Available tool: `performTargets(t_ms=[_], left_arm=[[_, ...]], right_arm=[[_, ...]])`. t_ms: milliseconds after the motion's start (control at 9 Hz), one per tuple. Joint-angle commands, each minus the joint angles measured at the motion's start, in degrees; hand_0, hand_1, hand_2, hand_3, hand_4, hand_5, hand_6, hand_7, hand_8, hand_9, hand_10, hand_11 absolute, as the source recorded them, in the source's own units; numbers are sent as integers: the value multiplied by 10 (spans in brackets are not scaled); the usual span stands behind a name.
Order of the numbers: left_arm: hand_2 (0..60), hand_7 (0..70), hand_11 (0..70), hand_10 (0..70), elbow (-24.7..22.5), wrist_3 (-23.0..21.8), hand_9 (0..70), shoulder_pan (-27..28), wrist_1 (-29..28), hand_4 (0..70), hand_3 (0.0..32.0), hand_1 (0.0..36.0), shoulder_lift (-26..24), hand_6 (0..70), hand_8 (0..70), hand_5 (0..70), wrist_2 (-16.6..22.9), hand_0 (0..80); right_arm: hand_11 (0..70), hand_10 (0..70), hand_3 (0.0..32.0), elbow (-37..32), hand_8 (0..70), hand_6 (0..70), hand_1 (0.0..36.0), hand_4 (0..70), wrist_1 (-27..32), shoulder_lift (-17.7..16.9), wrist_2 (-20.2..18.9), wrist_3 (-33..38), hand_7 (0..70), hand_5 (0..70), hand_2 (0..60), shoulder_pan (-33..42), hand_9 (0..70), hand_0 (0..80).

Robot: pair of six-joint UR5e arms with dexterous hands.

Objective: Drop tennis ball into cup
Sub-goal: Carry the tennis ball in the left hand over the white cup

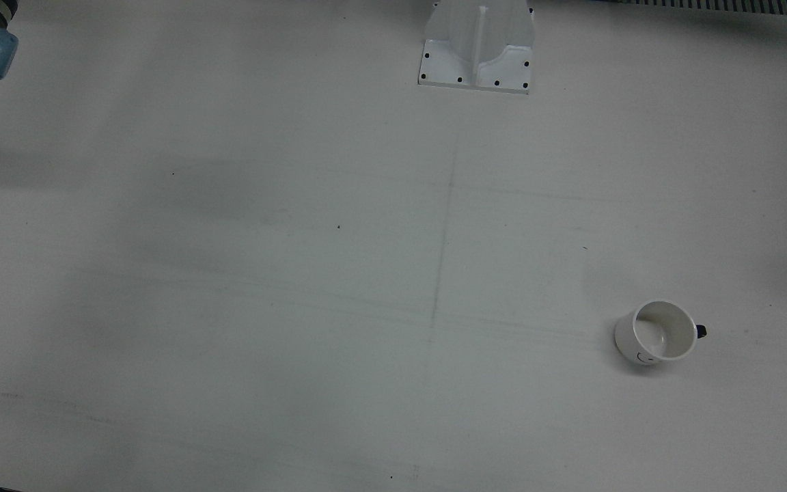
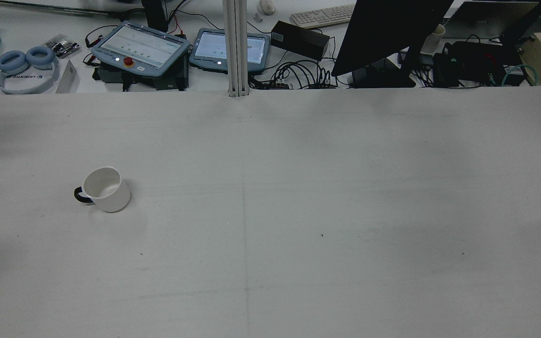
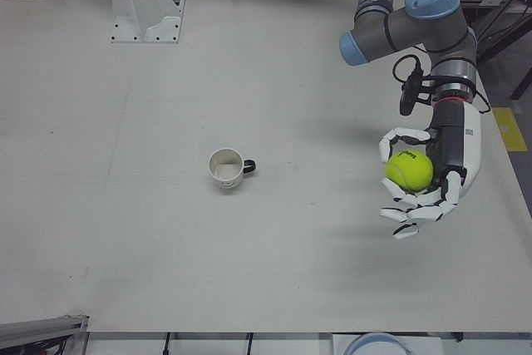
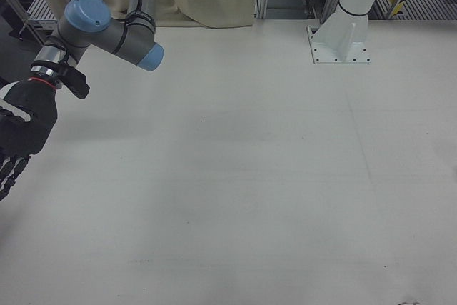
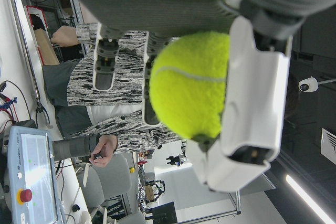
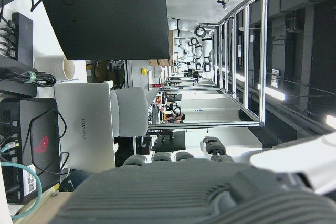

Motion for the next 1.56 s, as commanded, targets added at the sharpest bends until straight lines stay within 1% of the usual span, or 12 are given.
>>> performTargets(t_ms=[0,111,222,333,556,778,889,1000,1111,1222,1333,1444], left_arm=[[547,570,243,137,-2,0,328,-1,0,90,228,360,-1,700,369,309,0,800],[562,553,243,137,-12,-1,325,0,-1,90,228,360,-1,700,379,324,0,800],[547,567,243,137,-34,-1,328,5,1,91,228,360,0,700,370,309,0,800],[564,549,240,135,-62,0,325,23,3,90,228,360,1,700,379,324,1,800],[571,547,231,129,-97,1,322,111,29,93,224,360,2,700,380,323,2,800],[476,534,228,126,-98,14,321,205,28,23,268,360,-1,672,370,303,-4,800],[481,524,230,128,-99,41,319,238,19,13,274,360,-3,697,375,308,-6,800],[467,529,229,128,-98,56,319,258,14,1,284,360,-3,644,365,291,-9,800],[456,517,225,125,-95,62,316,270,12,0,296,360,-3,627,363,290,-23,800],[458,504,224,125,-89,68,313,294,12,0,296,360,-4,694,377,306,-28,800],[464,488,223,125,-85,68,309,315,13,0,296,360,-6,700,387,318,-32,800],[433,509,224,126,-67,68,312,331,-1,0,294,360,-7,667,370,294,-51,800]], right_arm=[[0,0,0,-1,0,0,0,0,0,0,0,0,0,0,0,0,0,0],[0,0,0,-1,0,0,0,0,0,0,0,0,0,0,0,0,0,0],[0,0,0,-1,0,0,0,0,0,0,0,0,0,0,0,0,0,0],[0,0,0,-1,0,0,0,0,0,0,0,0,0,0,0,0,0,0],[0,0,0,-2,0,0,0,0,0,0,0,1,0,0,0,0,0,0],[0,0,0,-2,0,0,0,0,0,0,0,1,0,0,0,-1,0,0],[0,0,0,-2,0,0,0,0,0,0,0,1,0,0,0,0,0,0],[0,0,0,-2,0,0,0,0,0,0,0,1,0,0,0,0,0,0],[0,0,0,-2,0,0,0,0,0,0,0,1,0,0,0,0,0,0],[0,0,0,-2,0,0,0,0,0,0,0,1,0,0,0,-1,0,0],[0,0,0,-2,0,0,0,0,0,0,0,1,0,0,0,0,0,0],[0,0,0,-2,0,0,0,0,0,0,0,1,0,0,0,0,0,0]])
